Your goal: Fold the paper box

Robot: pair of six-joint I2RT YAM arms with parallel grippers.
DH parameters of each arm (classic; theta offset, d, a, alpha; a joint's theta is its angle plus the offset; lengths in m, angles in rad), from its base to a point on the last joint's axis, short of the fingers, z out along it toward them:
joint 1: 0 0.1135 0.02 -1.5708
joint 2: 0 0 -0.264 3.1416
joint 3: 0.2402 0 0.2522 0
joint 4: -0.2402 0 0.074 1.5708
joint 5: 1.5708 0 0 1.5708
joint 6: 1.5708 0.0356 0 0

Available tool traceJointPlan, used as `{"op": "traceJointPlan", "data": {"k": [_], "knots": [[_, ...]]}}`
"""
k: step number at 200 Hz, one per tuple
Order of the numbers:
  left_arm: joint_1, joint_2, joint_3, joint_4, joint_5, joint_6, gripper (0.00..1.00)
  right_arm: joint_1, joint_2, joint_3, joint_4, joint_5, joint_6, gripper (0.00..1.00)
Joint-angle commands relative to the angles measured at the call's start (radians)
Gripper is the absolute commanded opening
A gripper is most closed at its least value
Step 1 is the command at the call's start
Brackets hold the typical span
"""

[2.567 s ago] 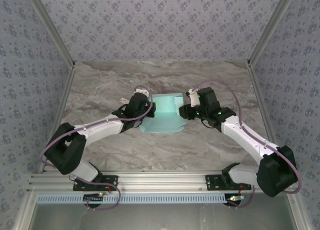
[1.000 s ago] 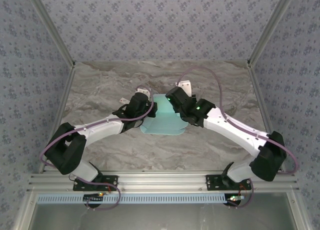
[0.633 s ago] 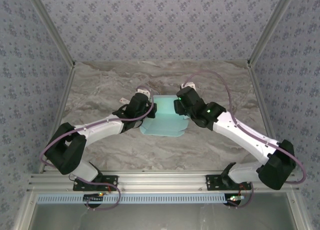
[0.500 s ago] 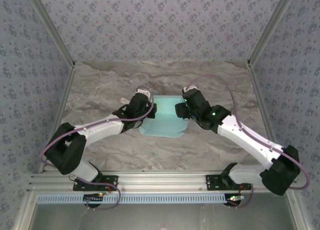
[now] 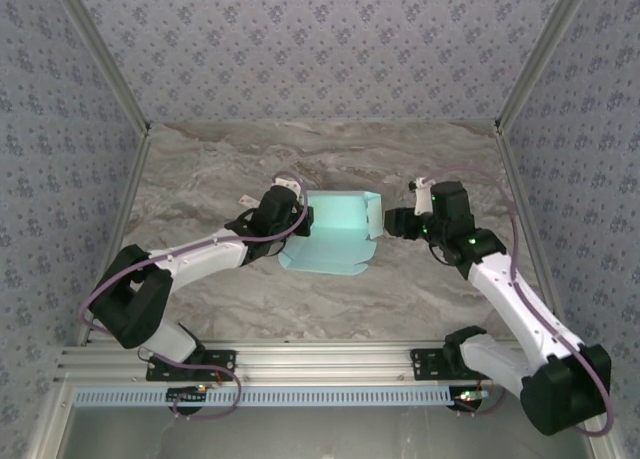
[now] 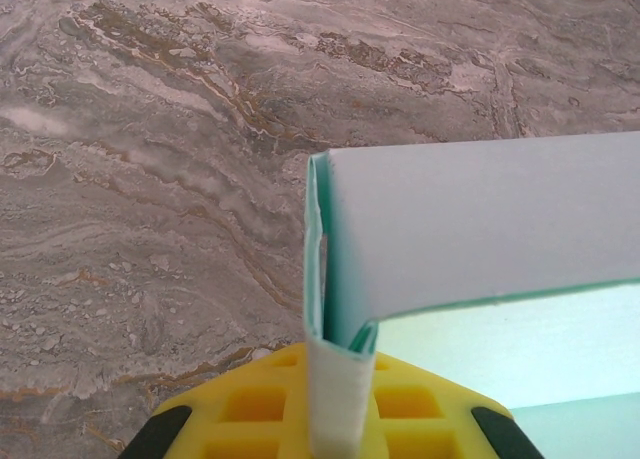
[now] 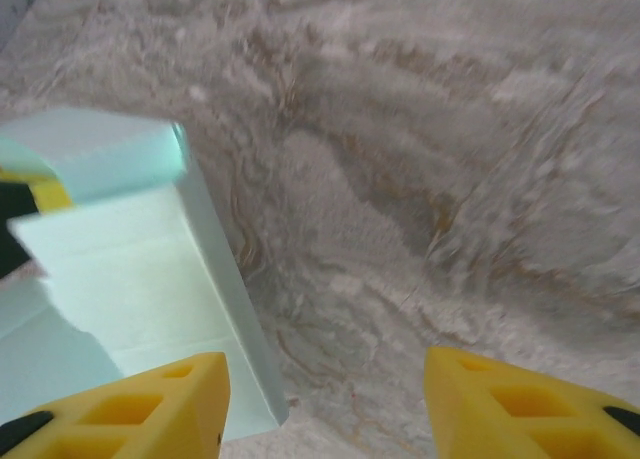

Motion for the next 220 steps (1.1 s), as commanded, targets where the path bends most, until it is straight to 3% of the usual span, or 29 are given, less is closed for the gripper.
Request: {"op": "traceJointPlan", "data": {"k": [1, 52, 93, 153, 220], "knots": [[-0.006, -0.010, 0.022, -0.008, 0.005, 0.013, 0.03, -0.009, 0.040, -0.022, 0.121, -0.181, -0.019, 0.54], [-0.007, -0.014, 0.021, -0.008, 0.008, 0.012, 0.03, -0.005, 0.146, -0.011, 0.213, -0.266, -0.029, 0.40], [-0.006, -0.014, 0.017, -0.005, 0.010, 0.011, 0.02, 0.023, 0.179, 0.013, 0.225, -0.261, -0.032, 0.39], [-0.007, -0.019, 0.012, -0.002, 0.014, 0.010, 0.03, 0.079, 0.214, 0.055, 0.199, -0.183, -0.058, 0.46], [-0.008, -0.024, 0.007, 0.000, 0.016, 0.009, 0.03, 0.162, 0.270, 0.119, 0.146, 0.029, -0.081, 0.34]]}}
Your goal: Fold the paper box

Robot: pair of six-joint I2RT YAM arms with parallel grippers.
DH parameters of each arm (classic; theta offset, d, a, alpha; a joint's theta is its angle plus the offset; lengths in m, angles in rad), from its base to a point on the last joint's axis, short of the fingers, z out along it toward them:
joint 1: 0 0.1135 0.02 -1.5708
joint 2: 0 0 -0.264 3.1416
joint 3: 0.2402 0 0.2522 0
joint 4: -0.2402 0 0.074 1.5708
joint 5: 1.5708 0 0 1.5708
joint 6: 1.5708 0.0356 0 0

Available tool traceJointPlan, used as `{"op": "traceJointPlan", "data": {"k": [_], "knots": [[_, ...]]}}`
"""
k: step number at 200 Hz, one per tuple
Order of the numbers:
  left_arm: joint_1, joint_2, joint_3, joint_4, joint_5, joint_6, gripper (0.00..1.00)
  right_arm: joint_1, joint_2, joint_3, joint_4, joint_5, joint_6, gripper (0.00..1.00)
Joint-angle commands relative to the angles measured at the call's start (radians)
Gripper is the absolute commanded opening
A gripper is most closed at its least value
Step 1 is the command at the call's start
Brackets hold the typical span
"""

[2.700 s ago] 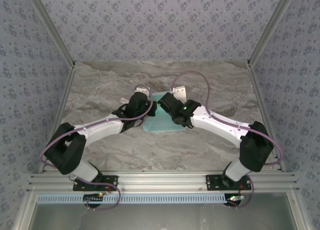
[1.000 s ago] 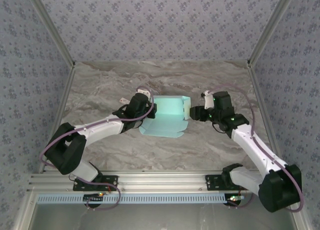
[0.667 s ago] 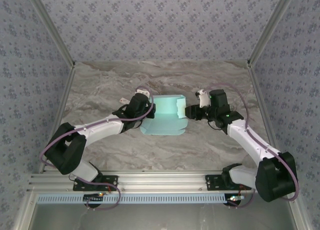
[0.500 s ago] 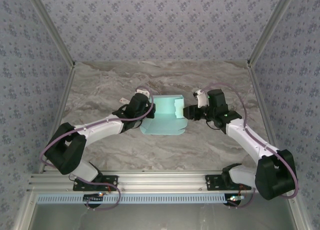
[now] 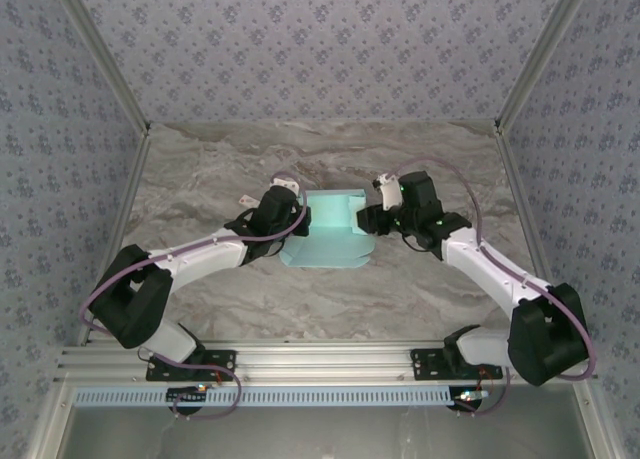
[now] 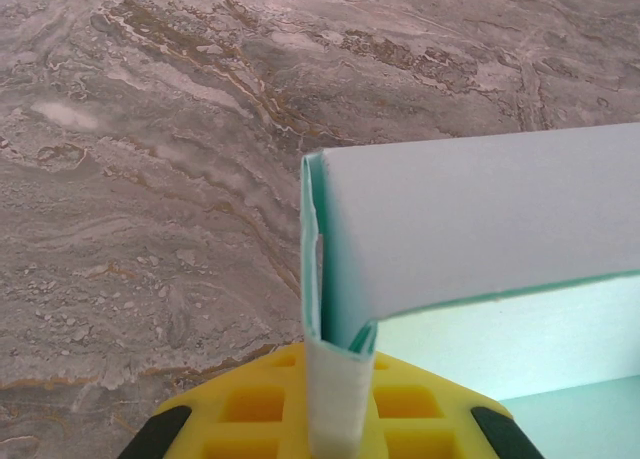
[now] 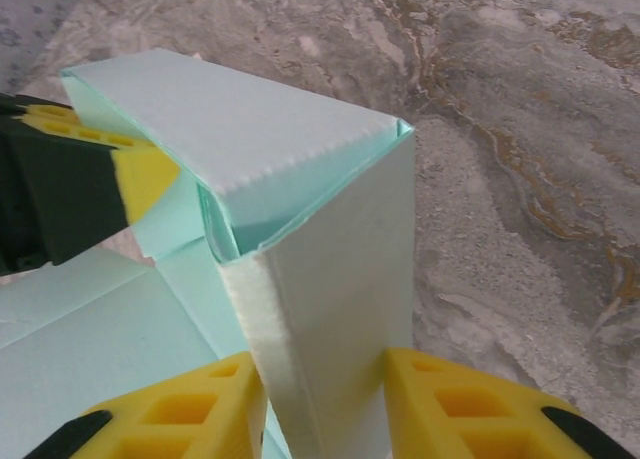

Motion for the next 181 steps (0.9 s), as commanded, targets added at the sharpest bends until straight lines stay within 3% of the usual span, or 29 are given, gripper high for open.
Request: {"op": "traceJointPlan", "data": {"k": [1, 25, 56, 91, 181], "knots": [[-0.011, -0.024, 0.007, 0.019, 0.045, 0.009, 0.03, 0.042, 0.020, 0.049, -0.018, 0.126, -0.025, 0.34], [-0.011, -0.025, 0.009, 0.019, 0.044, 0.009, 0.03, 0.103, 0.044, 0.079, -0.050, 0.287, -0.006, 0.30], [-0.010, -0.023, 0.008, 0.021, 0.046, 0.007, 0.03, 0.202, 0.106, 0.151, -0.145, 0.589, 0.089, 0.19], [-0.011, -0.022, 0.006, 0.024, 0.048, 0.005, 0.03, 0.295, 0.187, 0.228, -0.265, 0.850, 0.209, 0.16], [-0.014, -0.029, -0.007, 0.034, 0.039, -0.001, 0.03, 0.402, 0.347, 0.394, -0.520, 1.154, 0.428, 0.09]]}}
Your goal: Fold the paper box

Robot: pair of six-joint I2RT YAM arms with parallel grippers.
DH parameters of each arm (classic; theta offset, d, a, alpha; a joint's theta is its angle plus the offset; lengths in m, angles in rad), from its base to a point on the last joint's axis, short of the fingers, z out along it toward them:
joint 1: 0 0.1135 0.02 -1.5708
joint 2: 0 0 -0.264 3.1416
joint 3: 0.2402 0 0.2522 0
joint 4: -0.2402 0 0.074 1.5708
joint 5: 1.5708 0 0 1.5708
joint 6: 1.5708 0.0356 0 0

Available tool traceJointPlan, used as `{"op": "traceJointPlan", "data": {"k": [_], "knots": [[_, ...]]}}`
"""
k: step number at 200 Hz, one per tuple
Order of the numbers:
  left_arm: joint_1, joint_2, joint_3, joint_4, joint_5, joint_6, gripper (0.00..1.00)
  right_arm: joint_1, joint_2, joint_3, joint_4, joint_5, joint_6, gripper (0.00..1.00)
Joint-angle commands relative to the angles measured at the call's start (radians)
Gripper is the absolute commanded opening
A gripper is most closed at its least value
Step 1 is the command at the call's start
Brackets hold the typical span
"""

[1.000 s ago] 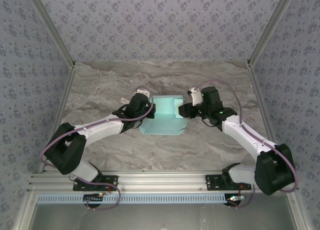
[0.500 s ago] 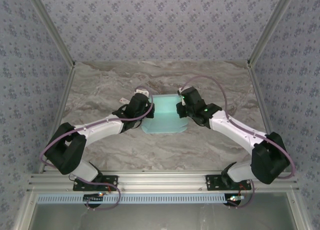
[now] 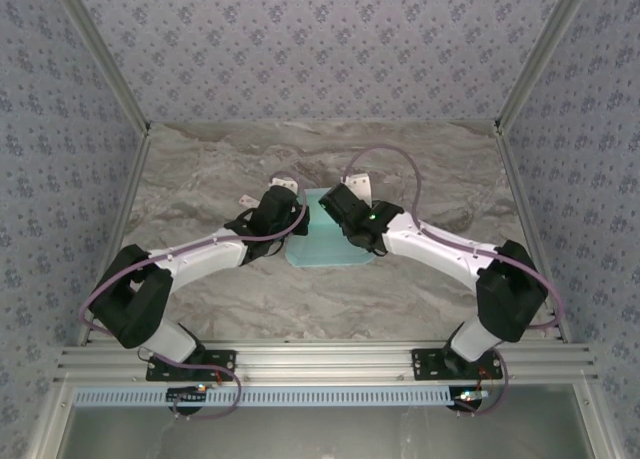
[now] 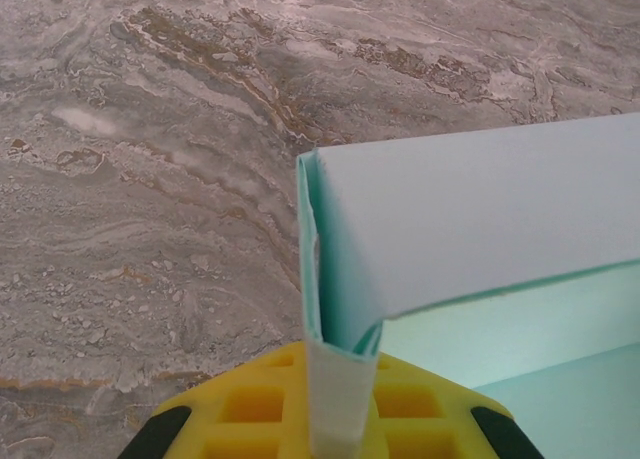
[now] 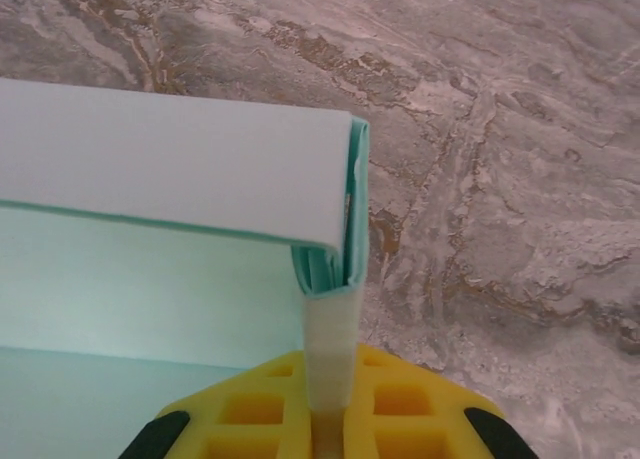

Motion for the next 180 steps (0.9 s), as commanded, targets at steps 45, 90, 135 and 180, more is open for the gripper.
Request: {"op": "traceJointPlan", "data": {"k": [45, 90, 135, 180], "knots": [[-0.015, -0.030, -0.012, 0.042, 0.062, -0.005, 0.02, 0.030, 0.119, 0.113, -0.272, 0.268, 0.166, 0.09], [-0.016, -0.034, -0.023, 0.050, 0.053, -0.010, 0.02, 0.035, 0.139, 0.135, -0.312, 0.295, 0.167, 0.09], [-0.015, -0.039, -0.024, 0.051, 0.049, -0.009, 0.02, 0.027, 0.085, 0.084, -0.196, 0.213, 0.105, 0.15], [-0.015, -0.046, -0.027, 0.049, 0.046, -0.006, 0.02, -0.001, 0.059, 0.041, -0.148, 0.152, 0.066, 0.20]]}}
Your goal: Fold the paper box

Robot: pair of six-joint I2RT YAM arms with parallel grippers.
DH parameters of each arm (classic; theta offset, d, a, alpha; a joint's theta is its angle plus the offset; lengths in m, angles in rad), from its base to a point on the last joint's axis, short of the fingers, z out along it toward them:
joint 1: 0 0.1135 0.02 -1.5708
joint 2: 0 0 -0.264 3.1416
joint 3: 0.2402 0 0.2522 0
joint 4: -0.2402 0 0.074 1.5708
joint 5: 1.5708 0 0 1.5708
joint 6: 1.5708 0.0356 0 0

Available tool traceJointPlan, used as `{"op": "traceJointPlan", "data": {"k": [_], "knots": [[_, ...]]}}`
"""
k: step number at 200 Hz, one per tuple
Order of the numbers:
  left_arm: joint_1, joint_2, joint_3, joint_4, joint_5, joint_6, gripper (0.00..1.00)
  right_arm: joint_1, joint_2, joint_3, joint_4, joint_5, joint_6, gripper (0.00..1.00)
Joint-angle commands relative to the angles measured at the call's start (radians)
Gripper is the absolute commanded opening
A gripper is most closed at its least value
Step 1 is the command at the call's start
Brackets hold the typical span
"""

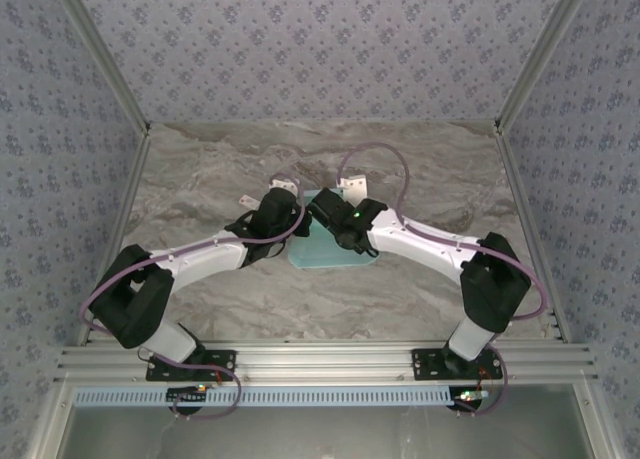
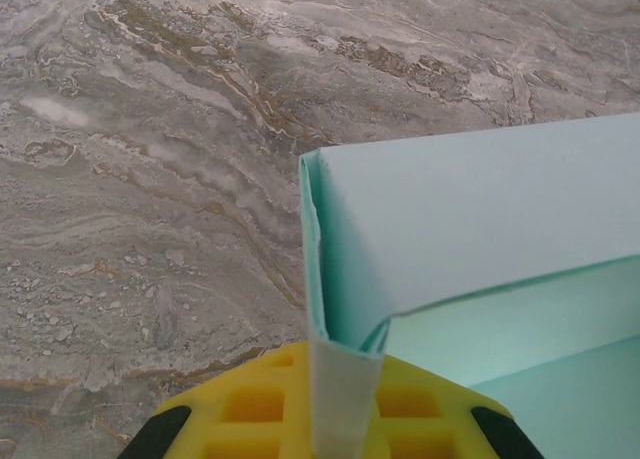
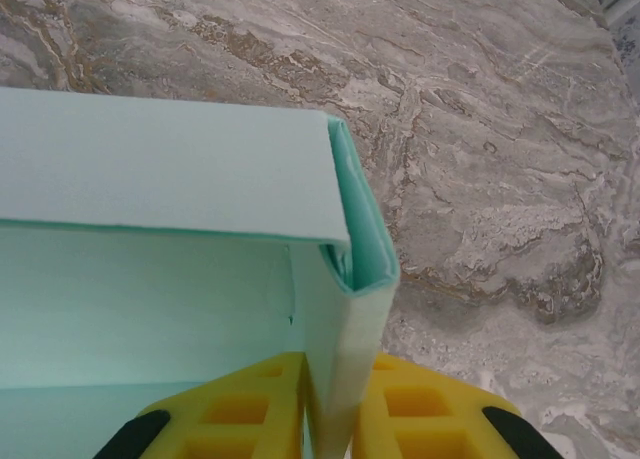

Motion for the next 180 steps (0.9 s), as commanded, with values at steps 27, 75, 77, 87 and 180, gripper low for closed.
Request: {"op": "traceJointPlan", "data": {"k": [27, 75, 77, 87, 180], "knots": [[-0.008, -0.048, -0.004, 0.004, 0.021, 0.021, 0.02, -0.048, -0.023, -0.049, 0.023, -0.009, -0.036, 0.20], [-0.006, -0.046, -0.005, 0.005, 0.021, 0.021, 0.02, -0.056, 0.001, -0.027, -0.023, 0.026, -0.009, 0.17], [-0.007, -0.046, -0.005, 0.006, 0.020, 0.020, 0.02, -0.055, 0.002, -0.024, -0.028, 0.030, -0.008, 0.16], [-0.007, -0.044, -0.005, 0.006, 0.019, 0.019, 0.02, -0.048, 0.010, -0.014, -0.049, 0.052, -0.007, 0.15], [-0.007, -0.035, -0.015, 0.020, 0.019, 0.007, 0.02, -0.027, 0.124, 0.108, -0.280, 0.198, 0.120, 0.09]]}}
